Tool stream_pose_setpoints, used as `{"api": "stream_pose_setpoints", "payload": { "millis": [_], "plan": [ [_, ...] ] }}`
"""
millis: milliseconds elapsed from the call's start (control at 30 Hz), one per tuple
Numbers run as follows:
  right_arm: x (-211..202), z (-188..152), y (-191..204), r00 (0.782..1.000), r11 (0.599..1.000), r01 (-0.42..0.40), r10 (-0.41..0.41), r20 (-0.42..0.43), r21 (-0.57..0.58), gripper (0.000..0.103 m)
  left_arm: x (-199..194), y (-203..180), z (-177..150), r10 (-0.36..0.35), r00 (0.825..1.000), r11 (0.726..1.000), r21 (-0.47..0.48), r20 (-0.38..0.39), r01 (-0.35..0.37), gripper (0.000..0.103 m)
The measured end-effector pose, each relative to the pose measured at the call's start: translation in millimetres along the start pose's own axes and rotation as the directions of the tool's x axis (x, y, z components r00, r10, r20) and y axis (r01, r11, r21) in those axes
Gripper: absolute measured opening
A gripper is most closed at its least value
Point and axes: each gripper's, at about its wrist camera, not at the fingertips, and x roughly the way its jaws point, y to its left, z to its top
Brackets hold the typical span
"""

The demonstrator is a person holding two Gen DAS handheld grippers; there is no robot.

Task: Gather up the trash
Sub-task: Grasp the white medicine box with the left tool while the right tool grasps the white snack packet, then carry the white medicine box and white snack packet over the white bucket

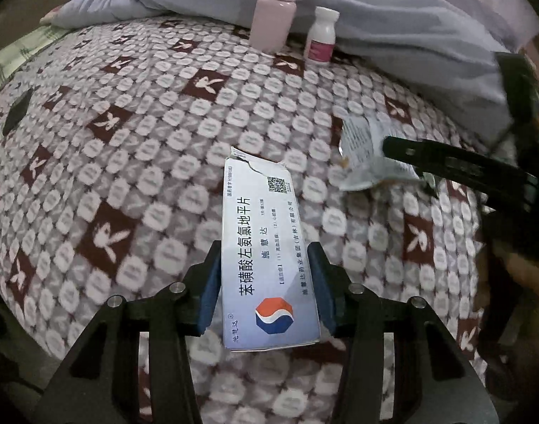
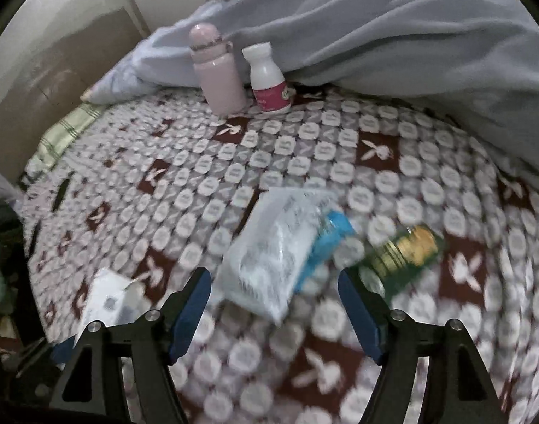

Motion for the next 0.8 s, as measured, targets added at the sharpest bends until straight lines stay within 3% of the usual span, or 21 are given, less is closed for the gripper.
{"api": "stream_pose_setpoints", "payload": {
  "millis": [167, 233, 567, 800],
  "plan": [
    [36.7, 11.1, 4.1, 0.994, 0.998, 0.062, -0.064, -0.083, -0.025, 0.072, 9.2, -2.4, 5.9, -0.016, 1.0, 1.0, 0.003, -0.003, 0.016, 0.045],
    [37.9, 6.7, 1.0, 0.996, 0.998, 0.049, -0.05, -0.078, -0.026, 0.055, 13.2, -6.7, 5.7, -0.024, 1.0, 1.0, 0.009, -0.008, 0.024, 0.045],
    [-32.5, -41.9, -13.3, 0.999, 0.996, -0.033, 0.034, 0.01, -0.085, 0.051, 4.6, -32.0, -4.4, -0.048, 0.999, 0.999, 0.025, 0.005, 0.048, 0.045],
    [-78.3, -92.1, -32.7, 0.999, 0.996, 0.005, 0.0, 0.049, -0.089, 0.051, -7.9, -66.2, -19.4, -0.056, 0.998, 0.994, 0.091, 0.018, 0.054, 0.045]
  ]
}}
